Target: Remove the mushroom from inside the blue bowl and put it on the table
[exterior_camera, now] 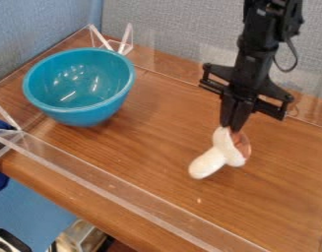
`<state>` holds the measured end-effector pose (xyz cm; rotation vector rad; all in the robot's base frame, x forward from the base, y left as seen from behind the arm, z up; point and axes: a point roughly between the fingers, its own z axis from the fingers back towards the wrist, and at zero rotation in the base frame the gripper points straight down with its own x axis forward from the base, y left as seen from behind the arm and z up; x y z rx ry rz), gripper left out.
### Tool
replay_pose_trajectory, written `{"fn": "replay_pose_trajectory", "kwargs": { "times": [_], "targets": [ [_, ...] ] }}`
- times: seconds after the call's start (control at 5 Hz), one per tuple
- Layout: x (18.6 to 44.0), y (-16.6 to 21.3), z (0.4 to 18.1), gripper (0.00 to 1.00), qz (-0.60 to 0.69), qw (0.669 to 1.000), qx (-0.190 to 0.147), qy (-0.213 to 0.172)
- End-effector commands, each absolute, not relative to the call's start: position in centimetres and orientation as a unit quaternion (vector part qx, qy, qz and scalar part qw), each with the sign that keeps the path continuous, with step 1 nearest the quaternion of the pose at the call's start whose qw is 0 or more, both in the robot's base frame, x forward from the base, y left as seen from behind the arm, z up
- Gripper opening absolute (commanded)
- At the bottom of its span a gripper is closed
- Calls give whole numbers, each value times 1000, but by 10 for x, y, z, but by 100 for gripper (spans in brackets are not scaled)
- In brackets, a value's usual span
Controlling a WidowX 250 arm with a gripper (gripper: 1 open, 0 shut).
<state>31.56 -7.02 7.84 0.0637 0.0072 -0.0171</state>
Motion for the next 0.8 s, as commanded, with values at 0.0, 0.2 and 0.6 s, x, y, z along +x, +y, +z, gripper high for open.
{"fn": "replay_pose_trajectory", "kwargs": {
  "times": [0.0,0.2,0.6],
  "targets": [
    [325,-66,84,0,-6,1000,22,-19],
    [330,-66,81,0,-13,999,18,-24],
    [342,-65,80,0,-24,999,11,-35]
  ]
}}
